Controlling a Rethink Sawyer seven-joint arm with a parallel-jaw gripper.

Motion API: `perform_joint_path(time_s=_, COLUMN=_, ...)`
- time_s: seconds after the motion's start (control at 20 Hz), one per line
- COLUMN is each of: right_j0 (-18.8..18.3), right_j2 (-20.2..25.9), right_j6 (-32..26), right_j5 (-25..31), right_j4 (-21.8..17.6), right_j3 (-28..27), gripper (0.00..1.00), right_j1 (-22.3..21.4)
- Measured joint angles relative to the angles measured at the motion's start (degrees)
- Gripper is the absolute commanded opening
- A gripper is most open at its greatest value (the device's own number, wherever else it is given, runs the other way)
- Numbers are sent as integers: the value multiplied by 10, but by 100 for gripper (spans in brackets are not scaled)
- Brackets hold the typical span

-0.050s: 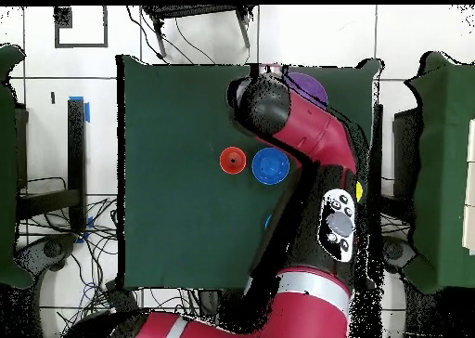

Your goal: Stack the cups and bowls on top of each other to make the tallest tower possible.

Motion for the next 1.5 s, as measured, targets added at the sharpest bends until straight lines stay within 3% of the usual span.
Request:
perform_joint_path(time_s=0.4, right_j0=12, right_j2=12, right_j6=0, right_j5=0, right_j4=12, right_j3=5, gripper=100, right_j1=-3)
perform_joint_path(time_s=1.0, right_j0=-4, right_j2=71, right_j6=0, right_j5=-31, right_j4=11, right_j3=72, gripper=100, right_j1=0)
perform_joint_path(time_s=1.5, right_j0=21, right_j2=68, right_j6=0, right_j5=-32, right_j4=11, right_j3=106, gripper=100, right_j1=-2)
